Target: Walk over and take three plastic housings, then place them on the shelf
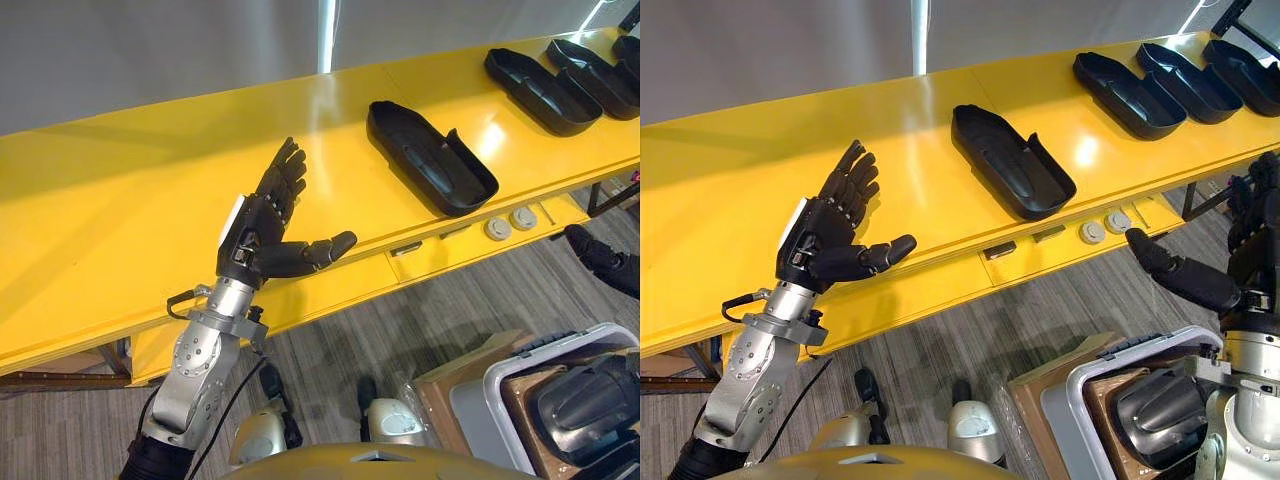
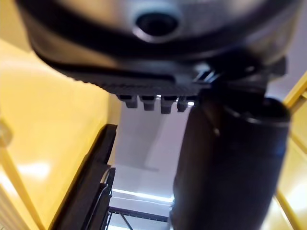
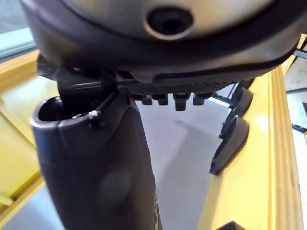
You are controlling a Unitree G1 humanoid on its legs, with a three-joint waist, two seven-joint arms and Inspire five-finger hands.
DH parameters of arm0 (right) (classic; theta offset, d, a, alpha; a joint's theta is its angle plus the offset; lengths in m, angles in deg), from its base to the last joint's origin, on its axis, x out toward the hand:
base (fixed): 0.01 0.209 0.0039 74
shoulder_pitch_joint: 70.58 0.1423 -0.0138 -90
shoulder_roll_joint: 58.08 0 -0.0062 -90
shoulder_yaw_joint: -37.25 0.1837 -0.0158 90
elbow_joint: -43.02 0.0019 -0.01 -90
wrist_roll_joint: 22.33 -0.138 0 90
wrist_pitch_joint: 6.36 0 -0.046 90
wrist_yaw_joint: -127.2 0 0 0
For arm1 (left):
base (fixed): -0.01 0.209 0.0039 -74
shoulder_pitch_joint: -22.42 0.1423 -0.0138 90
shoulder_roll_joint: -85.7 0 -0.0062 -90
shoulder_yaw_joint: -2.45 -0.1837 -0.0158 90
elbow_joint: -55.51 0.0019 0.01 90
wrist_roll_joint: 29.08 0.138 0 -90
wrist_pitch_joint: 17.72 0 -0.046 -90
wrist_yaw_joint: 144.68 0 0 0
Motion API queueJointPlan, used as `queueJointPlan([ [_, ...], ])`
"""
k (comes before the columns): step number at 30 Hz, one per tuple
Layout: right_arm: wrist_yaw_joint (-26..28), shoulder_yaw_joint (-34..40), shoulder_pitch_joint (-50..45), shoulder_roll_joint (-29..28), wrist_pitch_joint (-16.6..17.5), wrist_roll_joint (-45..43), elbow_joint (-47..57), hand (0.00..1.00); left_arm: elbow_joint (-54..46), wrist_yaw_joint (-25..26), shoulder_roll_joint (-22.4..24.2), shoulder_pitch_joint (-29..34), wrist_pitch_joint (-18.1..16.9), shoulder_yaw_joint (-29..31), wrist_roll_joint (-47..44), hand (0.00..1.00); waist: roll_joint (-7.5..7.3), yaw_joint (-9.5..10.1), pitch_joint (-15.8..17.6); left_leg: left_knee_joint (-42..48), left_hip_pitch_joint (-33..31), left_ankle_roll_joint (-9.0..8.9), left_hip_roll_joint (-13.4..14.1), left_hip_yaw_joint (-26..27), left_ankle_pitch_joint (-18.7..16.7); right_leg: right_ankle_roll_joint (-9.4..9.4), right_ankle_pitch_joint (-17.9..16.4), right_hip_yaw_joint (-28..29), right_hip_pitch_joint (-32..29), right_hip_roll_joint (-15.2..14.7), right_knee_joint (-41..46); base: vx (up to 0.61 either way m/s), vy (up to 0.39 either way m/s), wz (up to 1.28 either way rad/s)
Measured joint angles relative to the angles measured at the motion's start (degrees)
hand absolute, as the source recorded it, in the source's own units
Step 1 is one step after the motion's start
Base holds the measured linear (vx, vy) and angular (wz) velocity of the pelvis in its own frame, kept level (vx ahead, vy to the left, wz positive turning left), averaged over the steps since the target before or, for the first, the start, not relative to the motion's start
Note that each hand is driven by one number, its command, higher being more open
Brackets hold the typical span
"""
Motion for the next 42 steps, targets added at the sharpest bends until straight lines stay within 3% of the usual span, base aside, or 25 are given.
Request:
queueJointPlan([
  [9,-2.4,-6.8,1.6,0.0,0.6,4.8,-2.0,1.0,1.0,1.2,-0.8,-0.1,0.0,-0.2,-0.2,1.0,-0.1,0.53,0.2,0.2,-2.4,0.3,-0.1,-0.7,0.6,0.04,0.1,-0.5,-2.0,0.0,0.3,0.0,0.029,0.06],
  [14,-6.9,-9.3,6.7,0.0,-0.2,6.9,-6.2,1.0,1.0,1.7,-1.2,-2.5,-0.8,0.4,-0.3,1.0,-0.2,1.9,2.7,0.2,-3.6,0.39,-0.3,-2.1,1.1,-0.53,-0.2,-1.9,-3.0,-0.1,1.8,0.0,0.023,0.15],
  [21,-9.3,-9.6,11.1,0.2,-1.2,9.1,-9.3,1.0,1.0,1.6,-1.3,-4.5,-1.7,1.3,-0.3,1.0,0.25,2.92,5.0,0.3,-4.5,0.24,-0.5,-3.4,1.4,-1.38,-1.0,-3.1,-4.0,-0.2,3.2,0.02,0.014,0.08],
  [31,-9.7,-9.7,15.1,0.5,-3.4,9.2,-10.5,1.0,0.9,1.7,-1.3,-5.0,-1.7,5.0,-0.3,1.0,0.48,3.03,8.6,0.3,-5.1,0.1,-0.4,-4.0,1.5,-1.72,-2.5,-3.5,-5.4,-0.3,5.5,0.01,-0.002,0.03],
  [42,-8.4,-12.3,19.4,0.5,-3.7,9.0,-14.7,1.0,0.9,2.1,-1.1,-6.5,-1.7,6.2,0.0,1.0,0.82,3.14,10.1,0.3,-5.4,0.0,-0.4,-5.0,1.7,-2.07,-3.4,-4.4,-5.9,-0.4,6.8,0.01,-0.004,0.03],
])
